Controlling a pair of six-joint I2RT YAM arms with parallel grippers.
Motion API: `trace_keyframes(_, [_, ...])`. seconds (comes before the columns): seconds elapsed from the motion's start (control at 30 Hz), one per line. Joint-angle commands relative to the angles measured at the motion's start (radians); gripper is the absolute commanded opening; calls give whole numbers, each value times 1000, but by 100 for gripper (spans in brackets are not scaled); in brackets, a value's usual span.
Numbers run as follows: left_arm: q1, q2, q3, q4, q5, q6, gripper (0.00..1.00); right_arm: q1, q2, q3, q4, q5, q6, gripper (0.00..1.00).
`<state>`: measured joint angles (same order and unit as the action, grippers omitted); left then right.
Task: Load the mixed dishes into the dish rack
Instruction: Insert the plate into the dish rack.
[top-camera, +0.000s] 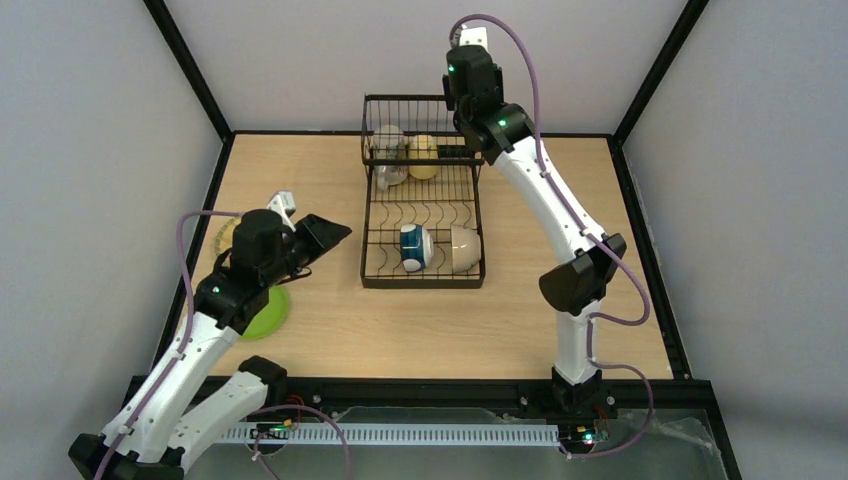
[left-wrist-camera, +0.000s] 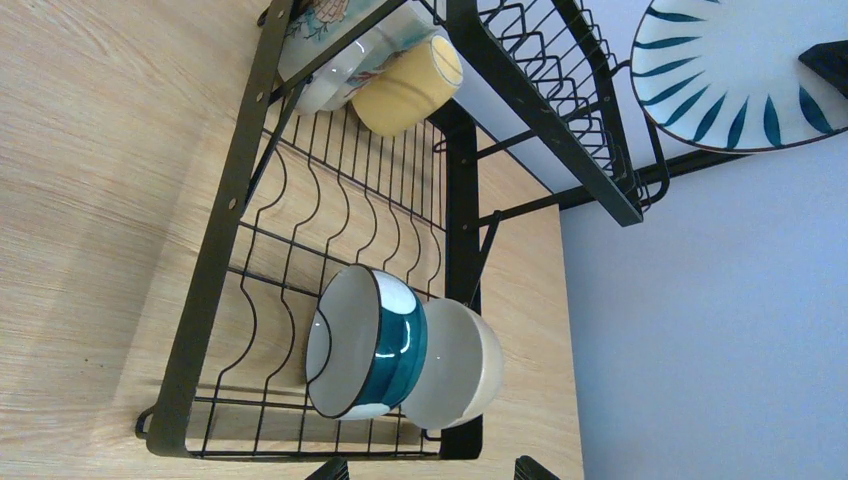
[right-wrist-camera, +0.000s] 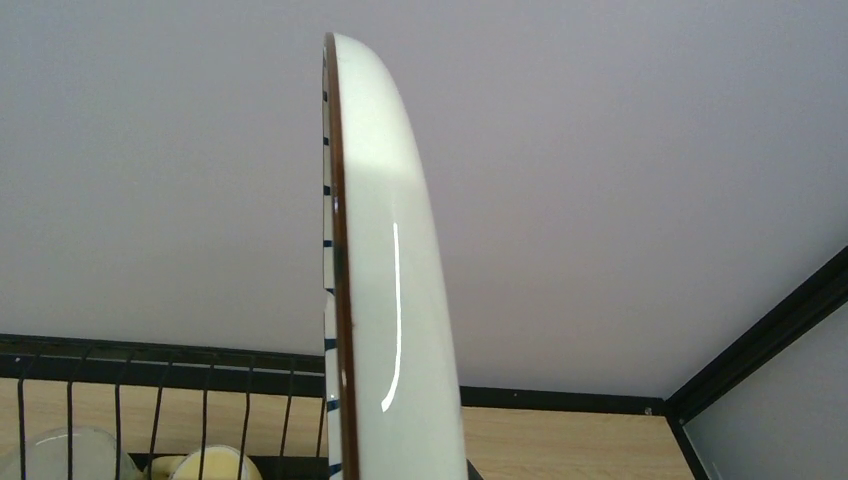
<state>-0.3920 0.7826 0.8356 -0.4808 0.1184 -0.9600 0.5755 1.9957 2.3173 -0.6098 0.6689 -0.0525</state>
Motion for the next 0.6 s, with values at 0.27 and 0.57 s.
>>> trace_keyframes(0.27, [5,-11,-6,-45,34,27,92,6,-5,25,22,67,108,0])
trace_keyframes(0.57, [5,-21,-11,-62,31,35,92,6,-26,-66,24,63,151,0])
